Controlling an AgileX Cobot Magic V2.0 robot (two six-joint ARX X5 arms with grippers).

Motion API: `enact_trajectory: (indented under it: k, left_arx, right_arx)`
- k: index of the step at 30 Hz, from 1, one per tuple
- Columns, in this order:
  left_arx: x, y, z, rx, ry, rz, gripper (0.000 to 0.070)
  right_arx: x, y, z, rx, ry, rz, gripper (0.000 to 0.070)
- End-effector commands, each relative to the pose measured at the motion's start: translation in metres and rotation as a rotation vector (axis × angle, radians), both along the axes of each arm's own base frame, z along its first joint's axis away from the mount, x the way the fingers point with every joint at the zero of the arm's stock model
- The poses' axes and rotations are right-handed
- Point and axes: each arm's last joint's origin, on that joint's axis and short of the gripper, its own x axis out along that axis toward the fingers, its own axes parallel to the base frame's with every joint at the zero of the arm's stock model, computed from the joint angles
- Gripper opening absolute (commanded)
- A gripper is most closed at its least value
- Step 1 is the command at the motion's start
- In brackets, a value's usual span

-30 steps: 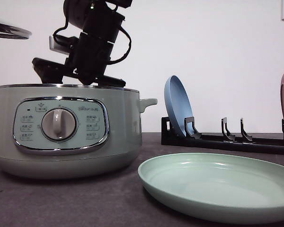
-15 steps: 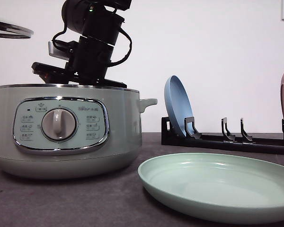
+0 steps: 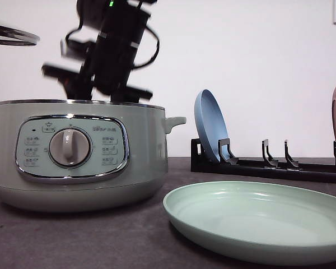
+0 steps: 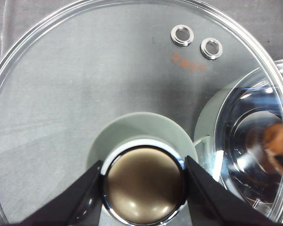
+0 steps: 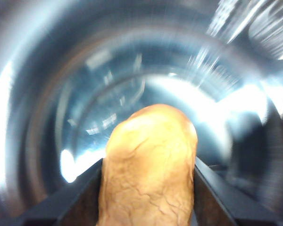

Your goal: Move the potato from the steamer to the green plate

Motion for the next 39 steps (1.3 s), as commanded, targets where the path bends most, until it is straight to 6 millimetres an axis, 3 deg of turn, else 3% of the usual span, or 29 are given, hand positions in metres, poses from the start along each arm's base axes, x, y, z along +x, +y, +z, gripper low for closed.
enact_trajectory:
  k: [1, 12, 20, 24, 28, 33, 39]
  left_arx:
    - [-0.003, 0.0, 0.012, -0.008, -0.065, 0.004, 0.0]
    - [-0.003, 0.0, 0.012, -0.017, -0.067, -0.003, 0.0]
    - [-0.003, -0.001, 0.012, -0.036, -0.069, -0.022, 0.0]
    - [-0.003, -0.002, 0.012, -0.037, -0.068, -0.025, 0.0]
    - [-0.003, -0.003, 0.012, -0.042, -0.069, -0.031, 0.0]
    - [-0.002, -0.005, 0.012, -0.043, -0.069, -0.039, 0.0]
    - [-0.002, -0.011, 0.012, -0.044, -0.068, -0.062, 0.0001]
  right_arx:
    - [-0.005, -0.004, 0.028, 0.048, -0.063, 0.021, 0.0135]
    - [-0.044, -0.073, 0.14, 0.164, -0.231, 0.031, 0.0135]
    - [-0.065, -0.135, 0.175, 0.136, -0.214, -0.004, 0.0134]
    - [-0.07, -0.163, 0.178, 0.138, -0.191, -0.036, 0.0134]
    - [-0.08, -0.19, 0.167, 0.12, -0.178, -0.09, 0.0134]
    - [-0.098, -0.217, 0.137, 0.11, -0.172, -0.136, 0.0134]
    - [-0.114, -0.23, 0.09, 0.085, -0.137, -0.151, 0.0134]
